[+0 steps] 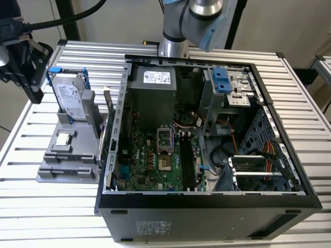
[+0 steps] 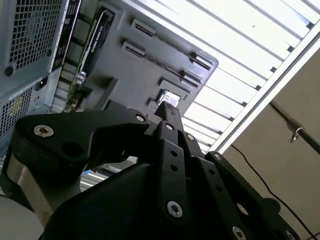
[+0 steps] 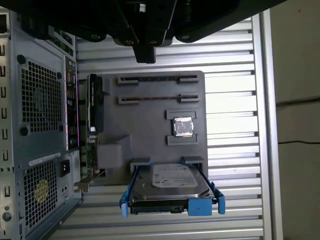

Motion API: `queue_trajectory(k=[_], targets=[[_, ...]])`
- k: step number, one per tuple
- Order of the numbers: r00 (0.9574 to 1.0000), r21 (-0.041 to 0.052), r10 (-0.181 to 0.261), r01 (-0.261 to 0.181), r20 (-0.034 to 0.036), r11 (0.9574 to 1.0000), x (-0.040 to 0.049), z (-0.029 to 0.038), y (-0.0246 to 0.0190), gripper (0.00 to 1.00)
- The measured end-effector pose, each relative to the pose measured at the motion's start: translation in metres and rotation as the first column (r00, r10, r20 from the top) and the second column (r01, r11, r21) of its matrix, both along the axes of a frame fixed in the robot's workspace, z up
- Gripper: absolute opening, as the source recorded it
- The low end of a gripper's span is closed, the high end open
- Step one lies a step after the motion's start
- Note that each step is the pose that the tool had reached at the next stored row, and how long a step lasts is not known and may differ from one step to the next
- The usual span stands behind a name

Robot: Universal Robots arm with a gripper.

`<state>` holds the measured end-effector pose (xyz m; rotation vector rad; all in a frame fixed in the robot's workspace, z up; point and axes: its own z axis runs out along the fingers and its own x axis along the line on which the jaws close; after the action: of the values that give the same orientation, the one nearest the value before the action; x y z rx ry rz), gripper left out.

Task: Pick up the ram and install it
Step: 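Pick up the ram and move it above insertion slot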

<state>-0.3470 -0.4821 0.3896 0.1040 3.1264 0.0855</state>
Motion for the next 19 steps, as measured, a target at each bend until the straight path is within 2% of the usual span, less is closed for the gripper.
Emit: queue_trajectory(k=[7, 19], targets=[[0.9997, 0.0026, 0.024, -0.024, 0.0000, 0.9997, -0.0043, -0.0007, -0.0026, 0.00], [0.9997, 0.0044, 0.024, -0.024, 0.0000, 0.9997, -0.0049, -0.0011, -0.0187, 0.00]])
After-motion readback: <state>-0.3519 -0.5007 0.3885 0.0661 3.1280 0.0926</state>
